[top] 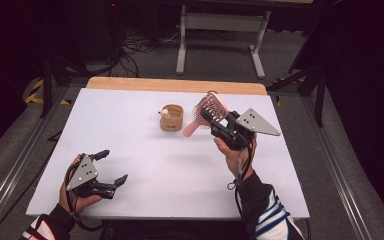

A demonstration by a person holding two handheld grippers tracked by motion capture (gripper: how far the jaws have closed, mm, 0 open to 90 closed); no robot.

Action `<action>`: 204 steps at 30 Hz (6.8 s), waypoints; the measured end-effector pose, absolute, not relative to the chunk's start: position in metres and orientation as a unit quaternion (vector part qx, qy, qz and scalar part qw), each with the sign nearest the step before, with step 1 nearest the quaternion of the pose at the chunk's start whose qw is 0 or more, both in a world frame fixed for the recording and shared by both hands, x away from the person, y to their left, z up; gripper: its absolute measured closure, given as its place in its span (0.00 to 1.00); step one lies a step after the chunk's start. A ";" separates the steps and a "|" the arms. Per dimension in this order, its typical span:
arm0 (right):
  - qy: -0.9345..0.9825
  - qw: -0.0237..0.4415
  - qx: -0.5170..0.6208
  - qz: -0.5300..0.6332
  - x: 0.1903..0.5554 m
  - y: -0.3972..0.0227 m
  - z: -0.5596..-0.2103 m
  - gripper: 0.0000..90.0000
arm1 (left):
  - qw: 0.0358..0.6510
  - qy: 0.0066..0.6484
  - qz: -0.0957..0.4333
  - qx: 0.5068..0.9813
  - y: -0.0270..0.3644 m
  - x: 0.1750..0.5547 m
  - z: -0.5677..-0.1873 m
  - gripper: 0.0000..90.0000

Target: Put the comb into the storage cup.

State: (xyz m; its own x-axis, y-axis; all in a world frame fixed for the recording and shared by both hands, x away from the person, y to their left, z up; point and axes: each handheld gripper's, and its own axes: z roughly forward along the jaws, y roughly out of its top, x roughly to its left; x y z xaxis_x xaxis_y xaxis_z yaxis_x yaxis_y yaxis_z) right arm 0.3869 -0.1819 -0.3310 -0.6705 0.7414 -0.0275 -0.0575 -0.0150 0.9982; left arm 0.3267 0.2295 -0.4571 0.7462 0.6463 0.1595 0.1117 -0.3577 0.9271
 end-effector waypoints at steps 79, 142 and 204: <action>0.621 0.322 0.325 0.637 0.475 -0.129 -0.322 0.70 | 0.517 0.232 0.244 0.787 0.228 0.327 -0.458 0.05; 0.621 0.252 0.392 0.630 0.493 -0.116 -0.387 0.70 | 0.516 0.228 0.240 0.790 0.227 0.327 -0.458 0.06; 0.629 0.272 0.444 0.577 0.494 -0.142 -0.400 0.43 | 0.504 0.226 0.241 0.798 0.224 0.329 -0.460 0.06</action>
State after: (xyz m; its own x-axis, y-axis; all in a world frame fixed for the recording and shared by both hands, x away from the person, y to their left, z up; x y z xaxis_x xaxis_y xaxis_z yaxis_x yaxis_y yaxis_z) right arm 0.4942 -0.1416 -0.4000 -0.4584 0.8724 0.1701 0.2441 -0.0604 0.9679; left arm 0.3288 0.2236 -0.4595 0.7810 0.6044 0.1574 0.1180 -0.3904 0.9131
